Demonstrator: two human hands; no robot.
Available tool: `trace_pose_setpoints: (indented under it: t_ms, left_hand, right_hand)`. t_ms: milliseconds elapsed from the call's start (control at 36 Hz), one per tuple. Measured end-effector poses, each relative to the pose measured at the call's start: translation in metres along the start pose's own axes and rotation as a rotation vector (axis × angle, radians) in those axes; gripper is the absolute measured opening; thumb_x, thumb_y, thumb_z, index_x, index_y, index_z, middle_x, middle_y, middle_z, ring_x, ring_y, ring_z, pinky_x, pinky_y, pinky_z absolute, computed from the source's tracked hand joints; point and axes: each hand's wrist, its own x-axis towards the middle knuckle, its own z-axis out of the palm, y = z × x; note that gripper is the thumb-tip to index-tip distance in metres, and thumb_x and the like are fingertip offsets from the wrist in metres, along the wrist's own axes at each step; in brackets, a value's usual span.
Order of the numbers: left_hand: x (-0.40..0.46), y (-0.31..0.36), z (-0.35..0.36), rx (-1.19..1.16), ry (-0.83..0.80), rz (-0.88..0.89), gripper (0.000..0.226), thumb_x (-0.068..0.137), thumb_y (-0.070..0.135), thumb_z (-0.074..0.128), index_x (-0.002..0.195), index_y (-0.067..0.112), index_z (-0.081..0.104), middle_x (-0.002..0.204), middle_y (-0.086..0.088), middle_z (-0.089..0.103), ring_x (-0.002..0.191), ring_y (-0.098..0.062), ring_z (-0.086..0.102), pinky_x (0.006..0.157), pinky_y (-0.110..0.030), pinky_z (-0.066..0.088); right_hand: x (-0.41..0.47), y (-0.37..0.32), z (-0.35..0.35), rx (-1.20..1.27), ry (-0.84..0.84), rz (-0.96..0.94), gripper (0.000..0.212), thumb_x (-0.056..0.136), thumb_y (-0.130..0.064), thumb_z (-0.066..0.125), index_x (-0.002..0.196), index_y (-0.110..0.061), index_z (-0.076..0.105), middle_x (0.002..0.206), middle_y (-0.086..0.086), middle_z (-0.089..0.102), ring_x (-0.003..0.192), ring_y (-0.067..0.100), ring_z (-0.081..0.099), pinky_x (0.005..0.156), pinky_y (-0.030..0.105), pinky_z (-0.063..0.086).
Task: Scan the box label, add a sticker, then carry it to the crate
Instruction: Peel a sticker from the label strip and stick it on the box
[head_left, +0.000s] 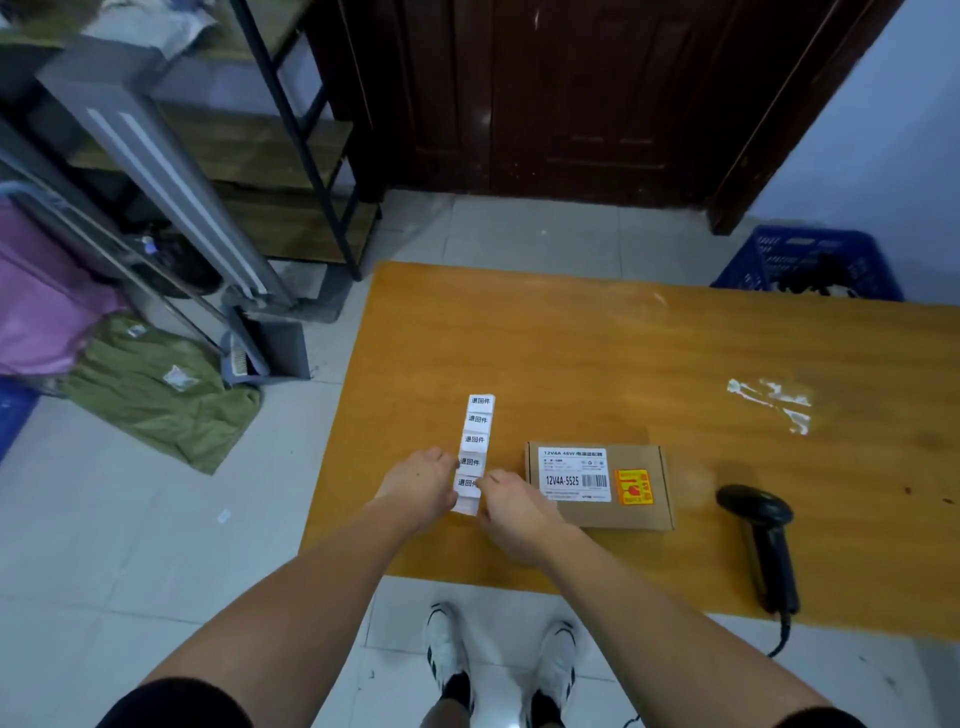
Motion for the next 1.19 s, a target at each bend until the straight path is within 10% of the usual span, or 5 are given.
trace_pose_setpoints:
  t_ms: [611,806,972,1194]
  left_hand:
    - [0.023,-0.029,0.031,0.131,0.161,0.295,0.061,0.093,0.051,0.058,0.148,0.025,0.048,0.145,-0.004,0.049,0.131,-0.029,0.046,0.111,-0.044,0.037]
    - [0.022,-0.025,0.026,0.103,0.131,0.257,0.065,0.092,0.048,0.067,0.149,0.025,0.047,0.149,-0.003,0.046,0.136,-0.026,0.043,0.116,-0.042,0.035]
    - [0.019,-0.012,-0.002,-0.190,0.288,0.068,0.036,0.104,0.039,0.053,0.134,0.021,0.062,0.129,-0.002,0.057,0.119,-0.023,0.053,0.099,-0.039,0.042]
    - [0.008,0.044,-0.037,-0.767,-0.006,-0.012,0.046,0.106,0.050,0.048,0.098,0.011,0.070,0.096,-0.008,0.075,0.087,-0.027,0.068,0.076,-0.041,0.053]
  right_hand:
    - [0.048,0.004,0.030,-0.089,0.090,0.069,0.032,0.098,-0.019,0.051,0.127,-0.010,0.062,0.126,0.008,0.055,0.119,0.026,0.049,0.083,0.037,0.047]
    - [0.029,0.000,0.016,0.017,0.272,0.023,0.020,0.097,-0.021,0.052,0.107,-0.008,0.064,0.108,0.008,0.058,0.077,0.030,0.061,0.064,0.041,0.049]
    - [0.005,0.009,-0.011,0.108,0.477,0.026,0.006,0.091,-0.008,0.061,0.089,-0.003,0.064,0.096,0.010,0.062,0.070,0.032,0.061,0.062,0.045,0.052]
    - [-0.021,0.032,-0.040,0.179,0.624,0.014,0.011,0.082,0.004,0.068,0.076,-0.001,0.060,0.086,0.013,0.061,0.062,0.030,0.057,0.051,0.034,0.042]
